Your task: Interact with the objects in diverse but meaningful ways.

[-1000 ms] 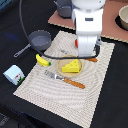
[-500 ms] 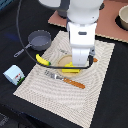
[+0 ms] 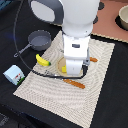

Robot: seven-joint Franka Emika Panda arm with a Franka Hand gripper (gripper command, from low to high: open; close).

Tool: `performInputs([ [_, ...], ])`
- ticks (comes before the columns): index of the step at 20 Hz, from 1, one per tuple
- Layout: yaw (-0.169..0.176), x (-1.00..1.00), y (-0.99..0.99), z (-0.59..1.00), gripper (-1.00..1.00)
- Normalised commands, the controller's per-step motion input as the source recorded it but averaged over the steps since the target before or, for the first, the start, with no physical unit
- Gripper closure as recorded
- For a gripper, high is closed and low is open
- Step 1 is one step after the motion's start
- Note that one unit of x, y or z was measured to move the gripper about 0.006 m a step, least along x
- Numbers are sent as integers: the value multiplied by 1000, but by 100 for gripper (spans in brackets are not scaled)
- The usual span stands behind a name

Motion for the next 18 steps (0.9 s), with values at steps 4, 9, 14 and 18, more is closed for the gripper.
performInputs([
  [4, 0, 0, 80, -176, -100],
  [9, 0, -29, 65, -262, -100],
  [14, 0, -24, 177, -158, -100],
  [18, 0, -17, 220, -66, -100],
])
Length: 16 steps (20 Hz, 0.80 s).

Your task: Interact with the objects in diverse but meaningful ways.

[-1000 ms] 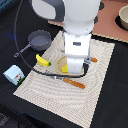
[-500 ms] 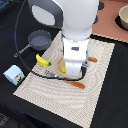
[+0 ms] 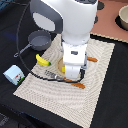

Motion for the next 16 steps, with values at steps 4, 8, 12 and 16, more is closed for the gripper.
performInputs([
  [4, 0, 0, 246, 0, -100],
  [8, 0, 0, 260, -26, -100],
  [12, 0, 0, 251, -30, -100],
  [16, 0, 0, 188, -5, -100],
])
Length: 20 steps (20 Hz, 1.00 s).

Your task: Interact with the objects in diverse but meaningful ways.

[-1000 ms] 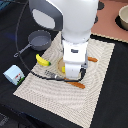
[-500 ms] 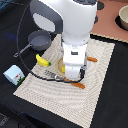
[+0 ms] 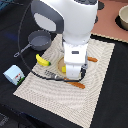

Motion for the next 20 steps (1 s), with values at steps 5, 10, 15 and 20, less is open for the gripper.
performInputs([
  [5, 0, 0, 146, -29, 100],
  [10, 0, 0, 118, -41, 100],
  [15, 0, 0, 43, -104, 100],
  [20, -9, 0, 0, -173, 100],
])
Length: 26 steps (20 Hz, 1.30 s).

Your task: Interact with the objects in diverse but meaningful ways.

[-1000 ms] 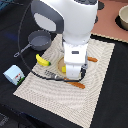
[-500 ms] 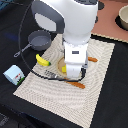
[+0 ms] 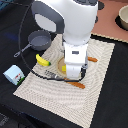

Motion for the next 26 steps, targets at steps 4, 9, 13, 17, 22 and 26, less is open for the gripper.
performInputs([
  [4, -20, -12, 0, -106, 100],
  [9, -8, -392, 232, 441, 100],
  [13, 49, -769, 214, 207, 100],
  [17, 129, -883, 172, -45, 100],
  [22, 103, -922, 239, -22, 100],
  [26, 78, -754, 176, -49, 100],
])
